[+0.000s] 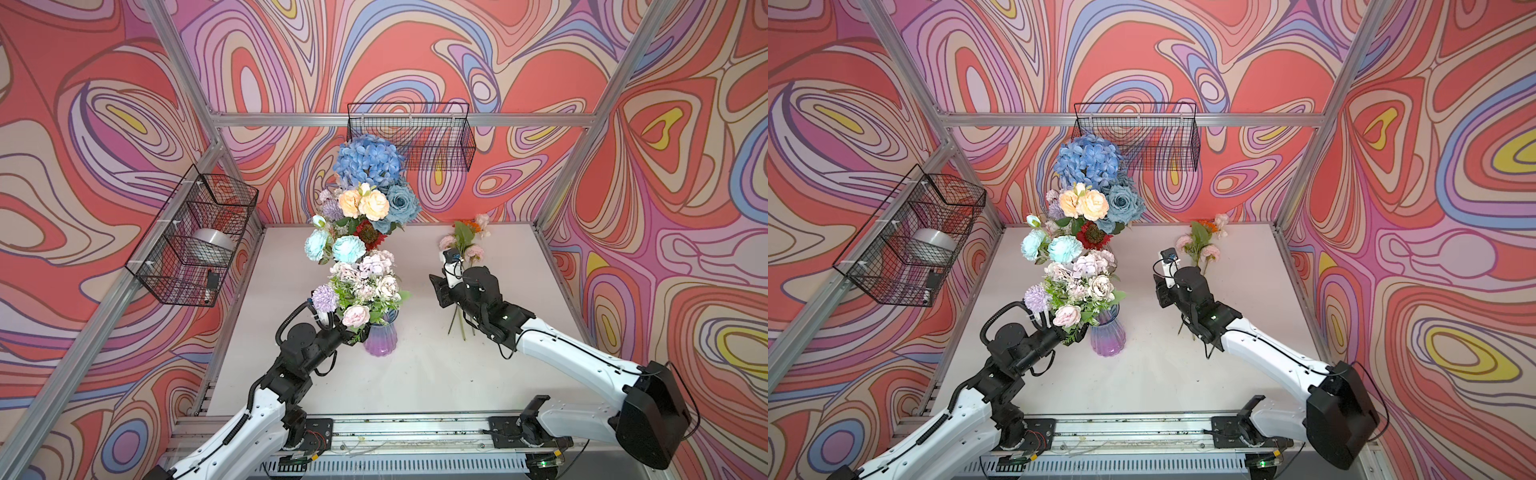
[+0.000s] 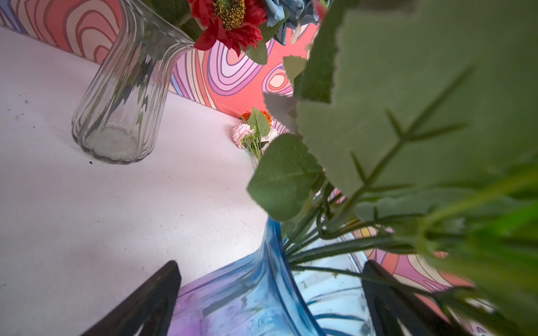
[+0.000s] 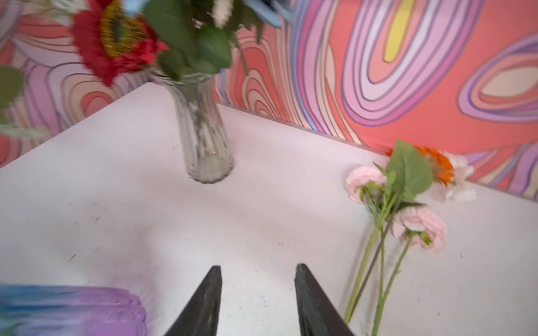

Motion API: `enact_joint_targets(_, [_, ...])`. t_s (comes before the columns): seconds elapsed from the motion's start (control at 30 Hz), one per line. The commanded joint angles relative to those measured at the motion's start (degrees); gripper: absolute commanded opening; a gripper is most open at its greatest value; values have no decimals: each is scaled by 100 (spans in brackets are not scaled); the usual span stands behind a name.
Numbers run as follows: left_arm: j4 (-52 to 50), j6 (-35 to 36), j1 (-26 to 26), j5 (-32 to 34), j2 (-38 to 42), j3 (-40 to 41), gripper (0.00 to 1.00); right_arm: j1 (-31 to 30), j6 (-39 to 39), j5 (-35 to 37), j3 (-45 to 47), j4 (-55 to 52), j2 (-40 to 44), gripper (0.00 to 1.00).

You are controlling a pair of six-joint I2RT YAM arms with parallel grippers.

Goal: Arrange flowers in a vase
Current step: Pick up the flower from the flowers.

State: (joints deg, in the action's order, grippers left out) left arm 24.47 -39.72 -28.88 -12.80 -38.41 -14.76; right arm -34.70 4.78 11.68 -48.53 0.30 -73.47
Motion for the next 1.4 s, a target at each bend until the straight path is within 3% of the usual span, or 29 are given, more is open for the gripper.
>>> enact_joint_targets(0.0, [440, -65, -21, 247, -26, 68, 100, 384, 824, 240, -70, -587, -423, 44])
enact_joint_targets(0.2, [510, -67, -22, 365, -123, 90, 100, 993, 1326, -2, -301, -670, -1321, 44])
enact_joint_targets(0.63, [232, 43, -25, 401, -11, -11, 100, 1701, 1281, -446, -1691, -939, -3199, 41])
enact_joint_targets(1.37, [166, 70, -27, 384, -19, -73, 100, 1905, 1275, -230, -2503, -1316, -4384, 37])
